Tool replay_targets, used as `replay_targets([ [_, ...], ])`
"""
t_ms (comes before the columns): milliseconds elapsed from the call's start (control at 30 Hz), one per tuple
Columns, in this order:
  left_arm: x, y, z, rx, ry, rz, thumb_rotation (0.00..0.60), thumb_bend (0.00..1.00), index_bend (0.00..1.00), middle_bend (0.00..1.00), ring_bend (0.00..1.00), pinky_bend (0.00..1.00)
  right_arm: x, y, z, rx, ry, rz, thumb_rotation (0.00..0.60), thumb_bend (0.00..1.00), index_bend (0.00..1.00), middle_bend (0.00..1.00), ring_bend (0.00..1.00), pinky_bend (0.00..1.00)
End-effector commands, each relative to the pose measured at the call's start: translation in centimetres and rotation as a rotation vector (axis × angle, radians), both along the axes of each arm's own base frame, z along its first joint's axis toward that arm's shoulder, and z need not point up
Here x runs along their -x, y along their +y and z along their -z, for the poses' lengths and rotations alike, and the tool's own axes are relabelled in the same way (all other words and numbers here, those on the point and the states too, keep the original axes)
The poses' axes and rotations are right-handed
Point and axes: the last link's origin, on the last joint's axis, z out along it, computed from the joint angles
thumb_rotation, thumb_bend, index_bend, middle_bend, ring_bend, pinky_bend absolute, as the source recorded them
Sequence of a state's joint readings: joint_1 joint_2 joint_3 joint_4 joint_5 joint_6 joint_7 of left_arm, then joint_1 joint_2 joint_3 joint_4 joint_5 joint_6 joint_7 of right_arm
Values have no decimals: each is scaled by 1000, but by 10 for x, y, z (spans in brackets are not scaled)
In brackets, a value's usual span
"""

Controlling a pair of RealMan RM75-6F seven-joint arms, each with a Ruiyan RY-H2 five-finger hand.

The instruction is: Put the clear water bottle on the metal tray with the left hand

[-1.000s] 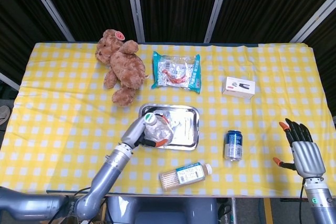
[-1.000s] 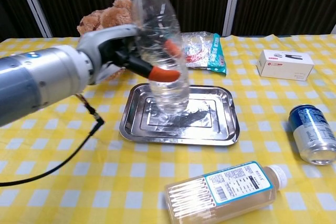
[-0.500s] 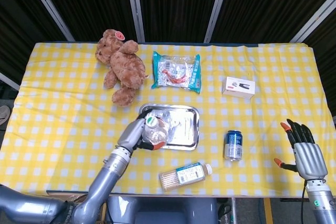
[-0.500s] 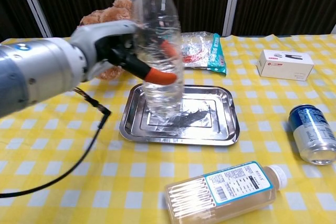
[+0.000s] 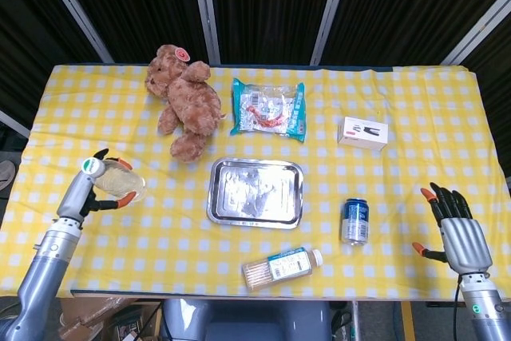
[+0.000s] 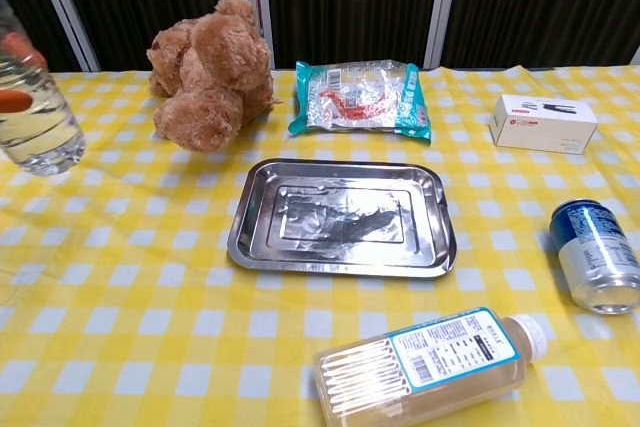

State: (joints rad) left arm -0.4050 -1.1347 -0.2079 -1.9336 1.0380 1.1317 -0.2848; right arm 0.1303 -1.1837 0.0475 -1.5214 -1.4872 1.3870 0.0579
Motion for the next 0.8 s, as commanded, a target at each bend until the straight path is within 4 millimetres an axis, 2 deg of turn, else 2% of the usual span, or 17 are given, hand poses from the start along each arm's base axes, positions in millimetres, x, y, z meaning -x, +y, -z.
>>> replay_targets([
  [33,24,-2,1,31,12,-15,600,382,491,493,30,0,1,-1,0,-1,1,3,600,50,97,0,0,0],
  [133,12,4,16,59,-4,13,600,382,492,494,30,0,1,-1,0,-1,1,6,600,49,97,0,0,0],
  [233,-11,11,35,92,-24,64,600,382,492,494,30,0,2,-1,-1,4,-1,7,600,49,97,0,0,0],
  [500,-99,24,84,133,-29,197,600,383,496,497,30,0,5,-2,-4,5,-7,13,600,49,97,0,0,0],
  [600,-135,23,108,148,-4,244,600,382,493,493,30,0,5,-2,-5,9,-12,11,600,49,97,0,0,0],
  [800,-168,28,145,144,19,218,600,384,495,496,30,0,5,-1,-4,1,-15,12,600,50,97,0,0,0],
])
